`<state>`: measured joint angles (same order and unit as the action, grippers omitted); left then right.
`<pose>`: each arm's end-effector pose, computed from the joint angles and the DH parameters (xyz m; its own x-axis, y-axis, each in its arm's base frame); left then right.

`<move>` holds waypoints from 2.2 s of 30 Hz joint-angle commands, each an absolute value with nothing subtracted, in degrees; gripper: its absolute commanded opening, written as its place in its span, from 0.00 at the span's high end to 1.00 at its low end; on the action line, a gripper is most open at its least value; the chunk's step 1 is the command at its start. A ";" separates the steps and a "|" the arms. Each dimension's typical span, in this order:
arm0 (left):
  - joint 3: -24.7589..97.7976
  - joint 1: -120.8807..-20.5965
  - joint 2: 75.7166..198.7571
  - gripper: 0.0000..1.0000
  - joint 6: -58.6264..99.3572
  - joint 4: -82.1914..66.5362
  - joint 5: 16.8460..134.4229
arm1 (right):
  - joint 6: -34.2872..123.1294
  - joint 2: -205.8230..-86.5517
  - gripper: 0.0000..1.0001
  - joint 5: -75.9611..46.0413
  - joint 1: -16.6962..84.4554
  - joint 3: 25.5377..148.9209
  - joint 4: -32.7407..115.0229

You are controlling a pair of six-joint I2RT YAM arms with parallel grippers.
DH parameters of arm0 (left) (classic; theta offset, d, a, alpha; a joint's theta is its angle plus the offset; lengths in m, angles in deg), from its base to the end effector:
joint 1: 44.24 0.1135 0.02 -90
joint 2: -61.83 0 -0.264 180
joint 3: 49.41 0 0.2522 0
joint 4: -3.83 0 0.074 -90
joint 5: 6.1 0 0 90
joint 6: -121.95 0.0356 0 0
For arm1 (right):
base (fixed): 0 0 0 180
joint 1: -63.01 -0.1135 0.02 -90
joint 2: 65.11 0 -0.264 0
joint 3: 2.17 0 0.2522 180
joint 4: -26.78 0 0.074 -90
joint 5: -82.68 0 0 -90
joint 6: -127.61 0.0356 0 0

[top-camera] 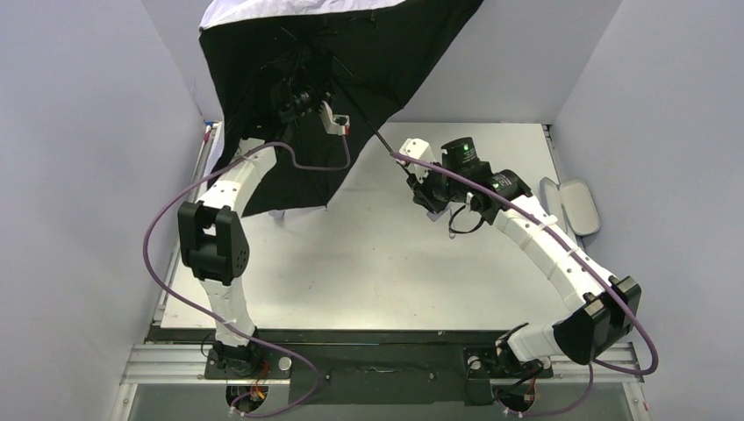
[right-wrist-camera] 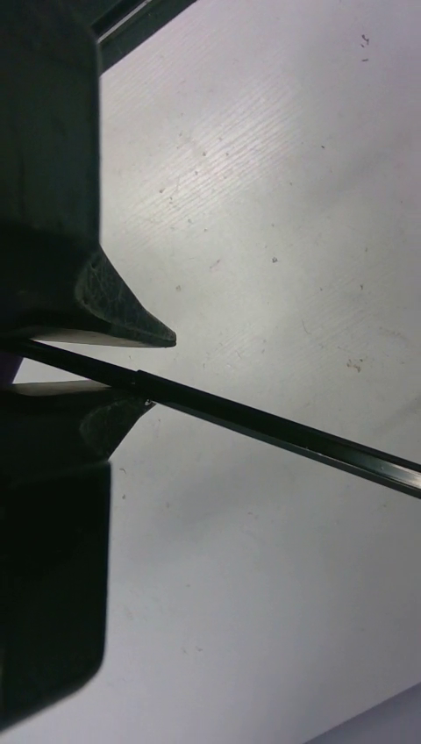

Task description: Open the umbrella

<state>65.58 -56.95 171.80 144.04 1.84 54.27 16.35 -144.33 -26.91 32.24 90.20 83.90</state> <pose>0.4509 -0.1197 0.3892 0.6041 0.6894 0.3998 -0.3008 -0.2673 0.9155 0.2462 0.1605 0.3556 -0.3060 -0.5798 -0.7551 -0.8587 0.5106 -0.0440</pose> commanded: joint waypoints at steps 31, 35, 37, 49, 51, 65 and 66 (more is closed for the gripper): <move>54.32 -53.35 159.64 0.38 138.10 15.19 61.58 | 31.88 -138.70 1.00 -45.77 30.73 92.85 84.94; 49.18 -53.95 155.75 0.29 135.81 12.41 57.01 | 41.86 -138.84 1.00 -47.65 32.03 91.97 76.17; 47.37 -53.98 153.64 0.27 134.29 9.30 54.19 | 46.75 -138.91 1.00 -48.34 32.81 91.17 71.43; 42.43 -54.74 141.31 0.03 116.83 -8.78 42.49 | 69.88 -138.17 1.00 -48.92 35.89 85.61 45.79; 41.92 -55.27 139.54 0.03 108.41 -9.47 43.06 | 71.51 -137.69 1.00 -48.63 35.92 84.60 43.40; 59.25 -57.67 147.79 0.10 11.48 -5.08 46.51 | 83.06 -137.12 1.00 -44.02 34.50 82.37 26.57; 58.78 -58.30 148.93 0.11 8.79 -1.71 46.79 | 83.14 -137.14 1.00 -43.92 34.08 82.36 26.07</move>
